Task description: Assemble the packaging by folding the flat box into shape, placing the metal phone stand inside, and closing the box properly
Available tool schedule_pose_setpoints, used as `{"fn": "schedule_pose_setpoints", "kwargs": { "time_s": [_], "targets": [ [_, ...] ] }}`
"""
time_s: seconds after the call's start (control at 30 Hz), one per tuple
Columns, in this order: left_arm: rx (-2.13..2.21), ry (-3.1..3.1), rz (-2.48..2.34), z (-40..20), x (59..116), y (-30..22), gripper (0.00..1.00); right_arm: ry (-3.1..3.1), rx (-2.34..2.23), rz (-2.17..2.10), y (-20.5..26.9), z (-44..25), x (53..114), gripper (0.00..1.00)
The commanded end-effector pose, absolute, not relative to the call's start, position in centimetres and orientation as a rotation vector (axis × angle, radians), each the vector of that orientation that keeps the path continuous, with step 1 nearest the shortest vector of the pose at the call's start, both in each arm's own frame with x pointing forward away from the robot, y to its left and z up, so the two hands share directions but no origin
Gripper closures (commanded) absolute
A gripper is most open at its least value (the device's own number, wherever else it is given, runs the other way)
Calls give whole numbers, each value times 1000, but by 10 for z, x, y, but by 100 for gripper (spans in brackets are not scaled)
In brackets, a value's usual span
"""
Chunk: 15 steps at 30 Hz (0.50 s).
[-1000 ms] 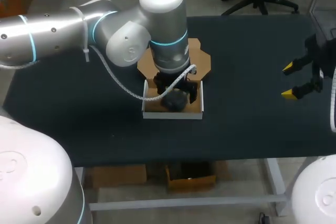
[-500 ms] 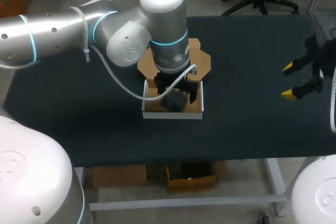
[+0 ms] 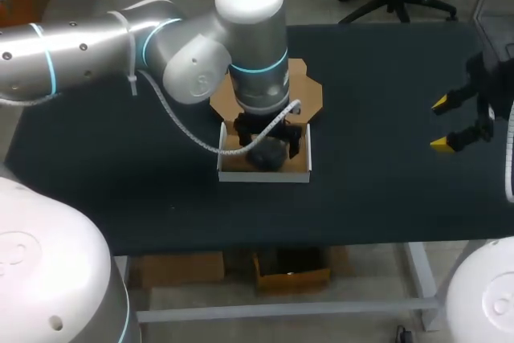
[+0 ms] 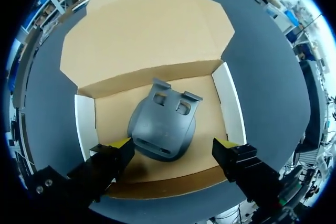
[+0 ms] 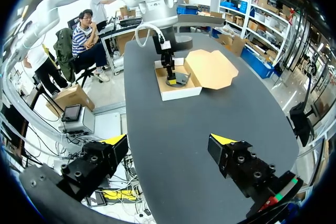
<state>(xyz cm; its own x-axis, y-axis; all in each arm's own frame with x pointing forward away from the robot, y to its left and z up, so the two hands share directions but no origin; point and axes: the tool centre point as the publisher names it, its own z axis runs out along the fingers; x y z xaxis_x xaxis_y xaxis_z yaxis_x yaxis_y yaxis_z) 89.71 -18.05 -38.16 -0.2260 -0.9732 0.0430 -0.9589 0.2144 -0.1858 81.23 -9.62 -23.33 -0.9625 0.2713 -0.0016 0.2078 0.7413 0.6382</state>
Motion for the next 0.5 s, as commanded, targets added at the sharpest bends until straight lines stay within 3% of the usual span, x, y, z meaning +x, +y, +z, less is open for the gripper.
{"fn": "schedule_pose_setpoints", "kwargs": {
  "time_s": [0.03,0.5],
  "targets": [
    [-1926,2351,-258,-383,893,-183,0,2848,379,1029,-97,-233,816,0],
    [-2008,2335,-232,-388,882,-188,0,2857,281,1043,-97,-236,822,0]
  ]
}}
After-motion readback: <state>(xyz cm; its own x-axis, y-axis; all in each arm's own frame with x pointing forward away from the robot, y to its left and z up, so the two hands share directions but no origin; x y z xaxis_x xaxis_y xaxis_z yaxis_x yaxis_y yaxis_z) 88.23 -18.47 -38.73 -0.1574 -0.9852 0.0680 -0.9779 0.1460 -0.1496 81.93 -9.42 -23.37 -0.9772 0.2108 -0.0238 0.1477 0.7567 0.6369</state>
